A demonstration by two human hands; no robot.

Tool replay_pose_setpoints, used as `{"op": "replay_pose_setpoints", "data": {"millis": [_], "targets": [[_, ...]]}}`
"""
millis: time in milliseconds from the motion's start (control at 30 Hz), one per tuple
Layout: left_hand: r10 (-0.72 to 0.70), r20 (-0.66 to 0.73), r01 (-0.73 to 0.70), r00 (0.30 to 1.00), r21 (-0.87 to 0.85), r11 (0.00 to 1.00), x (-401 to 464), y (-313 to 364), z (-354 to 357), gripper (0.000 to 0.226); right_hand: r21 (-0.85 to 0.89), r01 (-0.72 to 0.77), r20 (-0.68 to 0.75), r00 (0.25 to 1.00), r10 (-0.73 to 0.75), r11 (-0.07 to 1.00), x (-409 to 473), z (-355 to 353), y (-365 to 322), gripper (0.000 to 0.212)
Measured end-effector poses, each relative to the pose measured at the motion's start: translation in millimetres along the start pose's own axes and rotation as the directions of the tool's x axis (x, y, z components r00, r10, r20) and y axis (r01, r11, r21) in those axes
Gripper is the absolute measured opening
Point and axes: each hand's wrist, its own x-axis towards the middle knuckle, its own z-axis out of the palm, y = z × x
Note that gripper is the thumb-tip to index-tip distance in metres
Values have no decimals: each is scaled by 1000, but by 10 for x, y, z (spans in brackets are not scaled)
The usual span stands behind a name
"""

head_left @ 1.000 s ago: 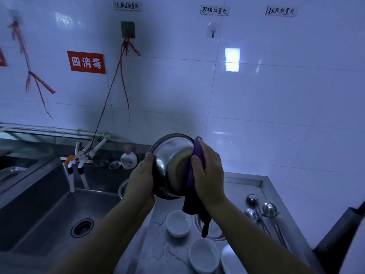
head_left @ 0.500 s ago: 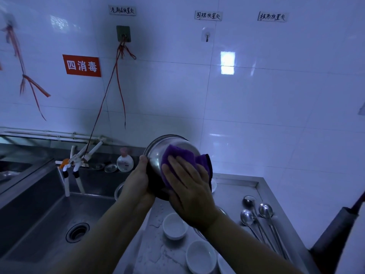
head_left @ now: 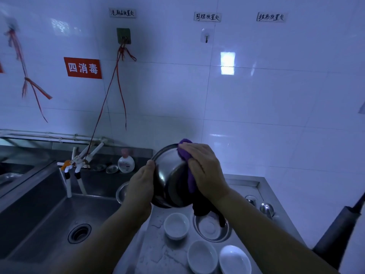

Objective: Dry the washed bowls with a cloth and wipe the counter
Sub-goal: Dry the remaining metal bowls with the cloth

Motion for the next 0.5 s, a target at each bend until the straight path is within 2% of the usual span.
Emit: {"op": "replay_pose_setpoints", "data": {"millis": [100, 200, 267, 333, 500], "targets": [[-9, 3, 9, 1000, 25, 1000, -2, -17, 19, 36, -187, 179, 171, 974, -148, 966, 45, 24, -135, 39], [-9, 18, 9, 1000, 35, 999, 32, -19, -3, 34, -199, 274, 232, 946, -226, 941, 50, -2, -149, 42], [0, 14, 0, 1000, 31, 1000, 69, 5, -23, 35, -98, 226, 158, 965, -209, 969, 60, -47, -94, 40], [-16, 12, 16, 1000, 7, 1000, 112, 43, -27, 34, 37, 124, 73, 989, -127, 992, 66, -91, -20, 40], [-111, 24, 113, 994, -139, 984, 166, 98, -11, 34, 298, -85, -31, 995, 99, 951, -42, -73, 80, 43]]}}
